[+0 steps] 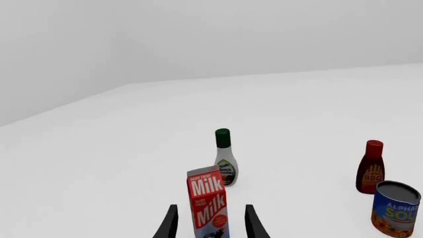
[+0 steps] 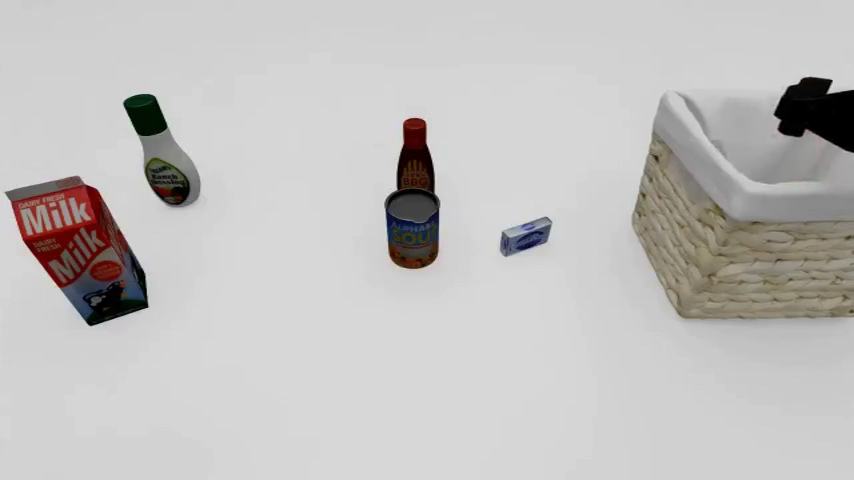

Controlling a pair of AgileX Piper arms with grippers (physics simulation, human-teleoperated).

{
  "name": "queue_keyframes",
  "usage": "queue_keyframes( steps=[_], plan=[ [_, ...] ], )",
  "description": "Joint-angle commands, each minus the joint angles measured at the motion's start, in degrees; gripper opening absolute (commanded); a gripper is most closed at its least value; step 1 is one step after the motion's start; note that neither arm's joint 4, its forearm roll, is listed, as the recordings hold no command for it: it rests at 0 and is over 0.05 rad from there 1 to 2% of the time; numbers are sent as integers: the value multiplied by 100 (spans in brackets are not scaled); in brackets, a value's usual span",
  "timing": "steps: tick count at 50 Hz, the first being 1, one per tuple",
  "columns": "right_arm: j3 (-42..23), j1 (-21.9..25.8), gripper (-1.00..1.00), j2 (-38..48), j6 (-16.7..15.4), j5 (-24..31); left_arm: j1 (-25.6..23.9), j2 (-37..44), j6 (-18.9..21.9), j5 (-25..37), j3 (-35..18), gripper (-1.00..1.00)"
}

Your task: Pick the ketchup and place it in the basket.

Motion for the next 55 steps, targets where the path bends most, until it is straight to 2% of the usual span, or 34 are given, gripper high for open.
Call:
queue_keyframes(
  steps=[1, 26, 34, 45, 55],
  plan=[
    [57, 120, 100, -378, 9, 145, 5, 0, -11, -4, -11, 100],
    [432, 449, 100, -1372, 17, 391, 15, 0, -55, -13, -40, 100],
    [659, 621, 100, -2008, -108, 561, 20, 0, -78, -26, -44, 100],
    [863, 876, 100, -2836, -90, 953, 18, 0, -104, -17, -60, 100],
    [1192, 985, 100, -3330, -157, 977, 34, 0, -141, -3, -82, 100]
  ],
)
